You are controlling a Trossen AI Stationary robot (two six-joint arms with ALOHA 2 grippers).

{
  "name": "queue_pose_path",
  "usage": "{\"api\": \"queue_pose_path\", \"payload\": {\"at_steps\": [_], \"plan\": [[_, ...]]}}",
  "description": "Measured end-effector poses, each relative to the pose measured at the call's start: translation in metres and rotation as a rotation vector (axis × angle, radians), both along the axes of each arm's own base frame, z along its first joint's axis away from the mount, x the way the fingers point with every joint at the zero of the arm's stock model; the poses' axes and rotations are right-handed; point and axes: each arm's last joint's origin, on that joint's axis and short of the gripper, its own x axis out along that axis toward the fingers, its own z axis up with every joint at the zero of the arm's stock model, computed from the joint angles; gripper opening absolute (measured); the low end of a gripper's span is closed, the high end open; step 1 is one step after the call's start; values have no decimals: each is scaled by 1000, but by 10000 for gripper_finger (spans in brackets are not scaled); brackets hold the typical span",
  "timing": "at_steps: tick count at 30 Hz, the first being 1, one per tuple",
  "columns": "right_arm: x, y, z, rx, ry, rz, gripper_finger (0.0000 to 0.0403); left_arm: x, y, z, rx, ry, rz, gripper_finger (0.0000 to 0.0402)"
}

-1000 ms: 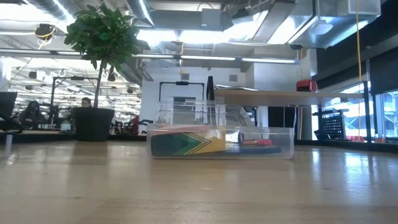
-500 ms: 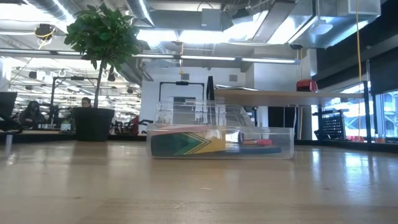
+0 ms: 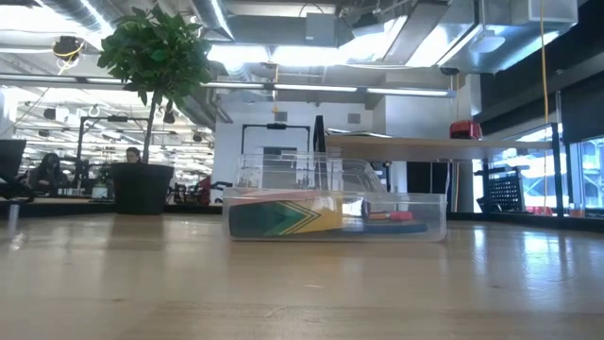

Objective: Pack school essentials
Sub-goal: Put the light green eraser into the transparent supply box

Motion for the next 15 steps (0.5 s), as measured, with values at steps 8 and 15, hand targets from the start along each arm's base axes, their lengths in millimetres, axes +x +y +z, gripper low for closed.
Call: {"api": "queue_pose_path", "payload": {"at_steps": [8,15], "plan": [[4,4,7,-18,-13,1,100,0,0,0,0,0,0,94],[7,7,14,-8,-27,2,100,0,0,0,2,1,-2,94]]}}
